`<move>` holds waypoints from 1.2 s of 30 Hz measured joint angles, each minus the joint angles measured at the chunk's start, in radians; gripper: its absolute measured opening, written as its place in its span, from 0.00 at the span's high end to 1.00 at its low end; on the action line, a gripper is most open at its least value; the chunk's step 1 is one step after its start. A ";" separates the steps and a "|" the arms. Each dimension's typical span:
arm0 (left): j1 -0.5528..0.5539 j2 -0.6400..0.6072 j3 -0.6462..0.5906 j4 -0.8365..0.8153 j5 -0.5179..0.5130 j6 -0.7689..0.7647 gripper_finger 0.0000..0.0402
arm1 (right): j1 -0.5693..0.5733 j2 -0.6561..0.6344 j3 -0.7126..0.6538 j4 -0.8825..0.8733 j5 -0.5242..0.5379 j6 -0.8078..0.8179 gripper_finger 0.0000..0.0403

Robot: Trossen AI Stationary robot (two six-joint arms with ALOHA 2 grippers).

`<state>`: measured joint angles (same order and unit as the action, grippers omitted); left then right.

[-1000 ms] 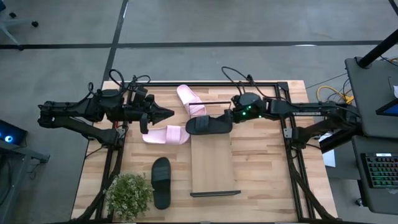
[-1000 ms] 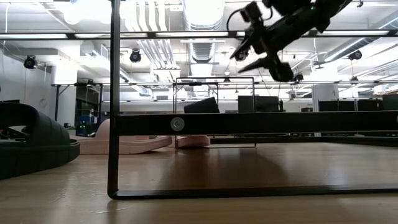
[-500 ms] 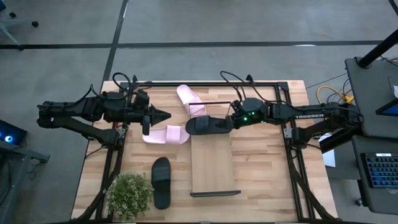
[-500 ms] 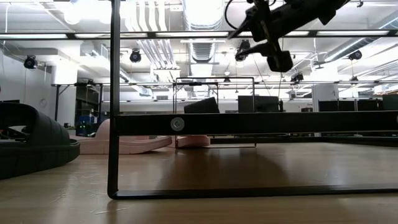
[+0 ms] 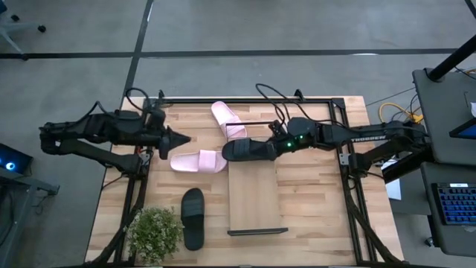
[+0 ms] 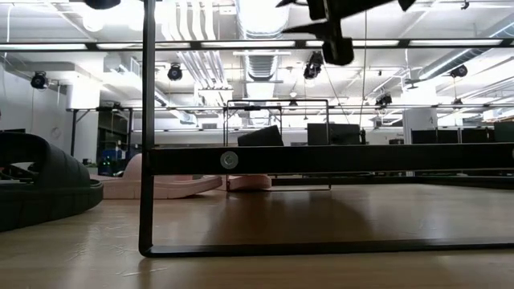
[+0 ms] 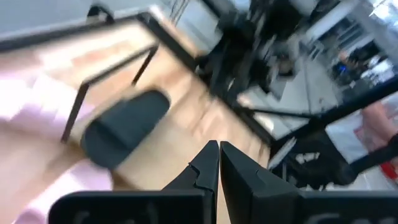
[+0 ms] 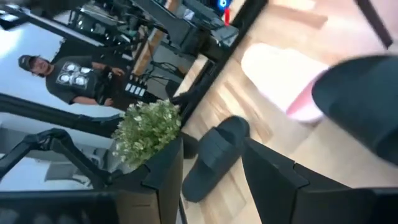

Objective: Pick and place slides into the shelf
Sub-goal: Put the black slide on the shelf

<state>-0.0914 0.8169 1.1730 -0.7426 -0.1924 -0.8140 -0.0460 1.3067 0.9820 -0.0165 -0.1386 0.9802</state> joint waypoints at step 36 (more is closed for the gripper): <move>0.000 0.142 -0.246 -0.110 0.659 0.173 0.79 | -0.007 0.011 0.267 -0.302 0.115 -0.180 0.63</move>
<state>-0.0914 0.9589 0.9271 -0.8528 0.4670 -0.6407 -0.0528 1.3174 1.2491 -0.3187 -0.0240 0.7998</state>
